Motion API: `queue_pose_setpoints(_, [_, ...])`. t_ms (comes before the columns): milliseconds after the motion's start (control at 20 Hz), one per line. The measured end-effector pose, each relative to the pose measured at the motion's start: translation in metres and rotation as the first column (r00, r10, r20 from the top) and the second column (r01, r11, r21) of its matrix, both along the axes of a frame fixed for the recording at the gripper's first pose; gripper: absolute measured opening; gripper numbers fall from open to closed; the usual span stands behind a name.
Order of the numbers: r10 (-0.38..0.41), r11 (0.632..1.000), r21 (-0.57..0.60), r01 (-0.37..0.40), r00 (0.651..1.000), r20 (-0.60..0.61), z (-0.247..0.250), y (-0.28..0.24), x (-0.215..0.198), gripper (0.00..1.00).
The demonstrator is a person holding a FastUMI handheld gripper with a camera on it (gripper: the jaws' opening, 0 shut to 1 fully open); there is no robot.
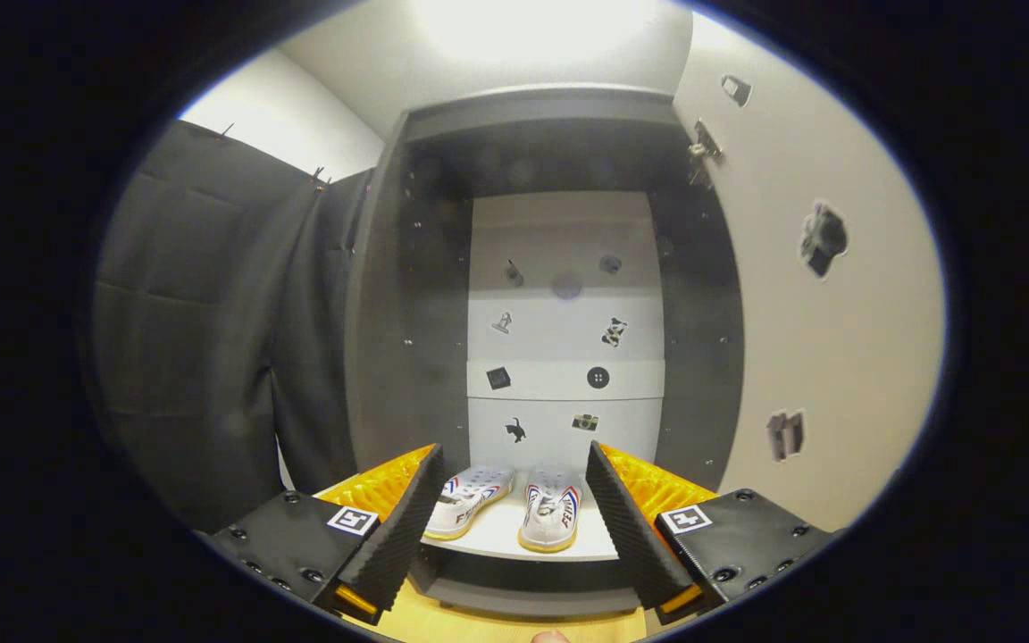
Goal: Open the shoe cabinet door, grab the shoes and put them into the shoe cabinet, then close the shoe cabinet door.
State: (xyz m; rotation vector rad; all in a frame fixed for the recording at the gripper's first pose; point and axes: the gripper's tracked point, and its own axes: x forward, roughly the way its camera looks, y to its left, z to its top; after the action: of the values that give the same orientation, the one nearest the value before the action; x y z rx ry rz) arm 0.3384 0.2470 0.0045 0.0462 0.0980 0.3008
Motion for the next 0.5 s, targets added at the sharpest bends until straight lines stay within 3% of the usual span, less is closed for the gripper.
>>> queue_pose_setpoints(500, [0.036, 0.999, 0.007, -0.036, 0.999, 0.037, 0.038, -0.028, -0.130, 0.99])
